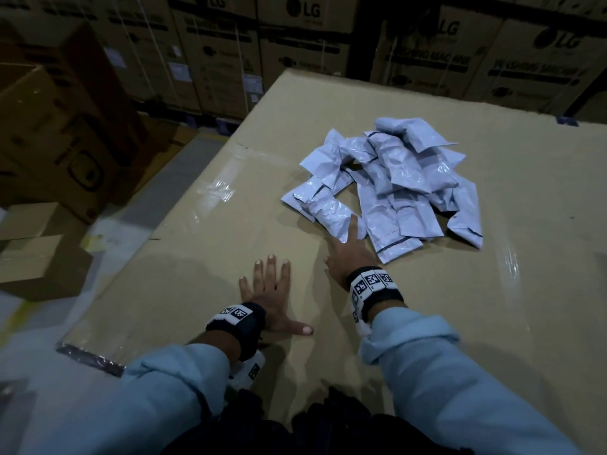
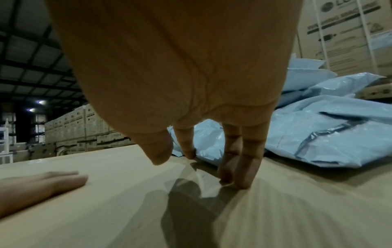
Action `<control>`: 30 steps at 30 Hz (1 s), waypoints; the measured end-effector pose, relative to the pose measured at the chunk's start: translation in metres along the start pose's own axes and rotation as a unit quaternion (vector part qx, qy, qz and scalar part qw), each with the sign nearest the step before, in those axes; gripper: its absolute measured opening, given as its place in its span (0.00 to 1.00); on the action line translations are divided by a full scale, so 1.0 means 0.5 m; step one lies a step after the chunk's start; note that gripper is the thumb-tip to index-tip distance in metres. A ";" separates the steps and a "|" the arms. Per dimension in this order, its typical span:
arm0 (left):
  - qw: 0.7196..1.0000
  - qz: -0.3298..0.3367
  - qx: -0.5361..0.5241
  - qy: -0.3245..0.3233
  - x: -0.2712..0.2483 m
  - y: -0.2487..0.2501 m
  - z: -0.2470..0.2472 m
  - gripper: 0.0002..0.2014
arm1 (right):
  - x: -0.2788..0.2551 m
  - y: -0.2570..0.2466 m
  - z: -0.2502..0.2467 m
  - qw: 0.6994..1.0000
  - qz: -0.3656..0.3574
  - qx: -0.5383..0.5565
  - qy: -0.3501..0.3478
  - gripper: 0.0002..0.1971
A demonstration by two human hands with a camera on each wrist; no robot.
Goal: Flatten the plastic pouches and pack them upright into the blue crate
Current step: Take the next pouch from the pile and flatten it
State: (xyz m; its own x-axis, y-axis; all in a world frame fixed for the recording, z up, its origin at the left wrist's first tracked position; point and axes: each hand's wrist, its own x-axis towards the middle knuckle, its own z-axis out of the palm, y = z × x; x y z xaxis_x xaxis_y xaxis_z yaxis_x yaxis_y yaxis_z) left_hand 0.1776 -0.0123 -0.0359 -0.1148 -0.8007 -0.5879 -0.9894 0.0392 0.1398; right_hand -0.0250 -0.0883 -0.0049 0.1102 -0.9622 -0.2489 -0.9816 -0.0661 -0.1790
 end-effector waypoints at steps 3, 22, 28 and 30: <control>1.000 -0.004 0.009 -0.016 -0.001 0.003 -0.006 0.80 | 0.029 0.001 -0.010 0.999 -0.012 -0.024 -0.021 0.26; 0.999 -0.007 -0.036 0.020 -0.019 0.008 0.012 0.76 | -0.158 0.008 0.012 0.994 0.006 -0.025 0.110 0.13; 0.963 -0.092 -0.223 0.120 -0.068 0.086 0.041 0.44 | -0.282 0.058 0.047 0.993 0.011 -0.014 0.118 0.20; 0.920 -0.118 -0.330 0.177 -0.085 0.110 0.034 0.36 | -0.323 0.075 0.052 0.992 0.010 -0.029 0.124 0.24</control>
State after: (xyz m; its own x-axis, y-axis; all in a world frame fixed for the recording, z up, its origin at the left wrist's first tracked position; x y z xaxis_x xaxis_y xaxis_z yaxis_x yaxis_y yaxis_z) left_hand 0.1265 0.0341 -0.0165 0.2478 -0.8892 -0.3846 -0.7002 -0.4387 0.5632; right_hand -0.0757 0.0714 0.0039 0.0560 -0.9984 -0.0087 -0.9913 -0.0545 -0.1196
